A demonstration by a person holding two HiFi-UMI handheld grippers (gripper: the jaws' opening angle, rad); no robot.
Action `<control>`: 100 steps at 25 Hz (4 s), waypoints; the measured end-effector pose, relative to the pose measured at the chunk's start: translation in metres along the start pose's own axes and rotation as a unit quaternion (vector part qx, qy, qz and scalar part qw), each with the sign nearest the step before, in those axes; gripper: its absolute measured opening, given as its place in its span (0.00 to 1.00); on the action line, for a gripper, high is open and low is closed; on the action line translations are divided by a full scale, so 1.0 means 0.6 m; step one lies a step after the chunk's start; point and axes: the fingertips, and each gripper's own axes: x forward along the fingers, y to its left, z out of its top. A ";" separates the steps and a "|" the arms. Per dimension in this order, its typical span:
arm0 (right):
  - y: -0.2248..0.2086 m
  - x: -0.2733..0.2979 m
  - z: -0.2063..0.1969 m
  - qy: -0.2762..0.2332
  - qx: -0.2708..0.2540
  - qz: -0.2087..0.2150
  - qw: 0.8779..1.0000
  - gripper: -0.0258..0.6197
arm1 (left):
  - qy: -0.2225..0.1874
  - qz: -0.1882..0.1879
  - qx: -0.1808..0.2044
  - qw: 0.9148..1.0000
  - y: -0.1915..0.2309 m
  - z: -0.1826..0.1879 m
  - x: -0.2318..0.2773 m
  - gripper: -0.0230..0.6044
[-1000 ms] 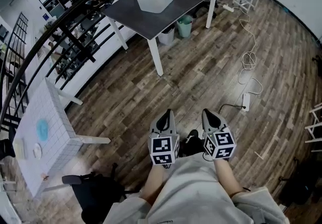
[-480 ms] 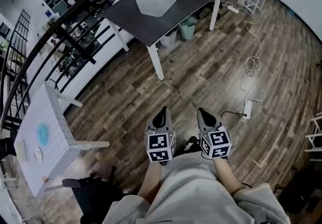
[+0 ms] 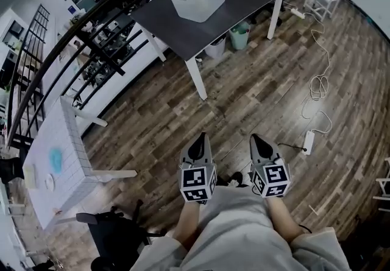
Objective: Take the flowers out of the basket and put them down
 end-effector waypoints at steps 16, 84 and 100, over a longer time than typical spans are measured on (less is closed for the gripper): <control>-0.110 0.074 0.030 -0.007 0.043 -0.017 0.999 0.07 | 0.006 -0.036 0.013 0.999 -0.038 0.040 0.146 0.04; -0.319 0.705 0.497 -0.013 0.074 -0.089 0.993 0.07 | -0.005 -0.014 -0.032 0.999 0.251 0.470 0.728 0.04; -0.408 0.839 0.546 -0.004 0.056 -0.043 0.998 0.07 | 0.009 0.001 -0.020 1.000 0.285 0.510 0.905 0.04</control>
